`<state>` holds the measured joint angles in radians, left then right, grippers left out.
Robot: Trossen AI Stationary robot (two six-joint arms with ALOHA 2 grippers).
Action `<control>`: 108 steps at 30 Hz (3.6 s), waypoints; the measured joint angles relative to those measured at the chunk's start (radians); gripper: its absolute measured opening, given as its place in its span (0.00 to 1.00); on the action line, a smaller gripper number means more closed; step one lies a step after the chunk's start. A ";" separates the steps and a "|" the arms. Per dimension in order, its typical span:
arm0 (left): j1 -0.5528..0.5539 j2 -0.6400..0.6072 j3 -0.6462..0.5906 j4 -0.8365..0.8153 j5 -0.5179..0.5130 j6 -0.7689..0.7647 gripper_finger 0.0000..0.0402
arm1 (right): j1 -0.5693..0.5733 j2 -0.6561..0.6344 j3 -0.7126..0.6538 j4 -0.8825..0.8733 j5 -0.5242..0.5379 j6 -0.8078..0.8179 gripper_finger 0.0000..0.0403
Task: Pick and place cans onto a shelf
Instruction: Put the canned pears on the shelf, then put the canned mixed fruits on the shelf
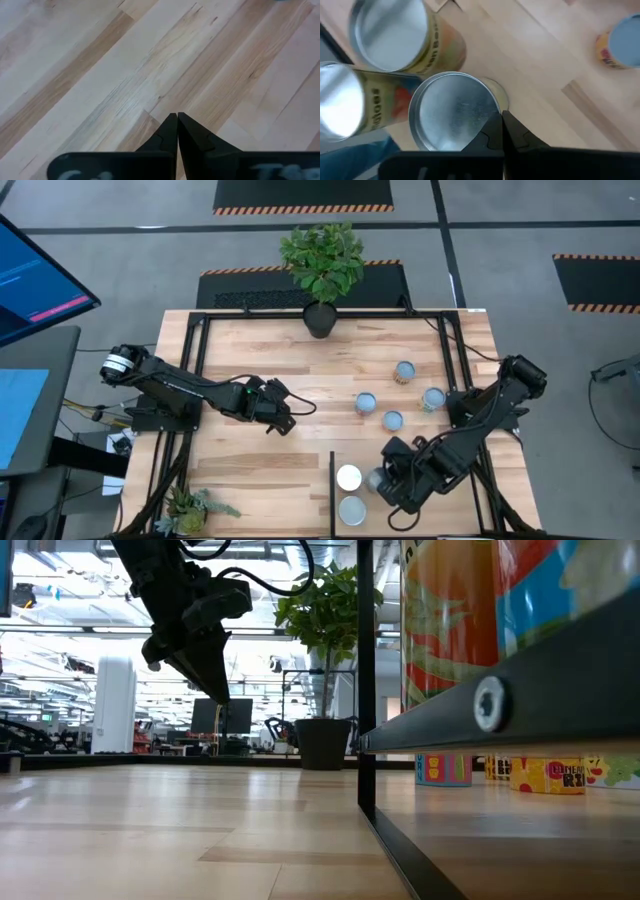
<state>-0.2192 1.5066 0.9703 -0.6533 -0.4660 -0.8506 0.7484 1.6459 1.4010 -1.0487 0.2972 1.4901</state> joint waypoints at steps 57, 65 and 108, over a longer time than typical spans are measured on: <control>0.000 0.000 0.000 0.018 -0.004 -0.050 0.00 | -0.141 -0.329 -0.046 -0.494 0.132 -0.016 0.08; 0.000 0.000 0.000 0.017 -0.014 -0.063 0.00 | -0.339 -0.471 -0.337 -0.439 -0.048 -0.193 0.09; 0.018 0.000 0.000 0.017 -0.011 -0.059 0.00 | -0.528 -0.447 -0.680 -0.135 -0.052 -0.207 0.44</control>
<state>-0.2016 1.5066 0.9699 -0.6365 -0.4774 -0.9100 0.2200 1.1984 0.7213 -1.1840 0.2455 1.2826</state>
